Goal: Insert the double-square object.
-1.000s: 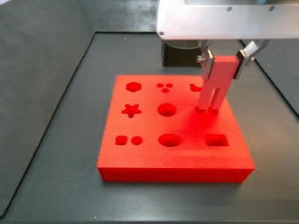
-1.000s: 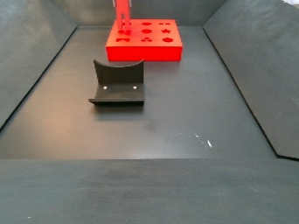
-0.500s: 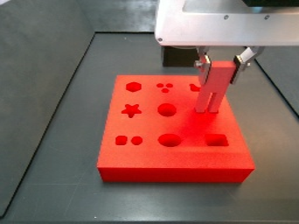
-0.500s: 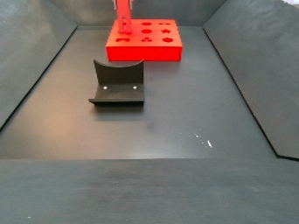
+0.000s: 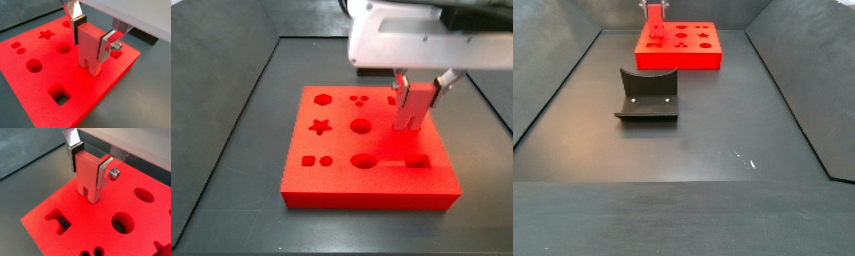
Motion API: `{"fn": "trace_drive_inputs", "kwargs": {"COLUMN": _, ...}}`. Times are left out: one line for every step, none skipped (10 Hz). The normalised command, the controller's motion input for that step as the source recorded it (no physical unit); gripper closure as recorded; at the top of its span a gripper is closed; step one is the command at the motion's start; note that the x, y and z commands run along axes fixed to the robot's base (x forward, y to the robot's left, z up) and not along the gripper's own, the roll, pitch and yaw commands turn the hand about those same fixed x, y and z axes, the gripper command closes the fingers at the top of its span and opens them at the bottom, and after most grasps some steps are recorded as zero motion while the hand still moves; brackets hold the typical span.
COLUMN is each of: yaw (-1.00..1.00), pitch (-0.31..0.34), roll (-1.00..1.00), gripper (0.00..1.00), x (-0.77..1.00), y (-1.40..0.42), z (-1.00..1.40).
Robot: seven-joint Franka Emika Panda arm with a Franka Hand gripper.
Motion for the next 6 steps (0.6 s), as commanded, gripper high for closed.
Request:
{"fn": "trace_drive_inputs", "kwargs": {"yaw": -0.17, "pitch": 0.050, "roll": -0.05, "gripper": 1.00, "x": 0.16, "y": 0.02, "z": -0.79}}
{"fn": "trace_drive_inputs", "kwargs": {"yaw": -0.15, "pitch": 0.051, "roll": -0.04, "gripper": 1.00, "x": 0.11, "y": 0.00, "z": -0.91}}
{"fn": "trace_drive_inputs", "kwargs": {"yaw": -0.14, "pitch": 0.050, "roll": -0.04, "gripper": 1.00, "x": 0.13, "y": 0.00, "z": -0.94}}
{"fn": "trace_drive_inputs", "kwargs": {"yaw": -0.13, "pitch": 0.050, "roll": -0.04, "gripper": 1.00, "x": 0.11, "y": 0.00, "z": -0.86}}
{"fn": "trace_drive_inputs", "kwargs": {"yaw": 0.00, "pitch": 0.034, "roll": 0.11, "gripper": 1.00, "x": 0.00, "y": -0.06, "z": -0.03}}
{"fn": "trace_drive_inputs", "kwargs": {"yaw": 0.00, "pitch": 0.000, "roll": -0.04, "gripper": 1.00, "x": 0.00, "y": 0.03, "z": 0.00}}
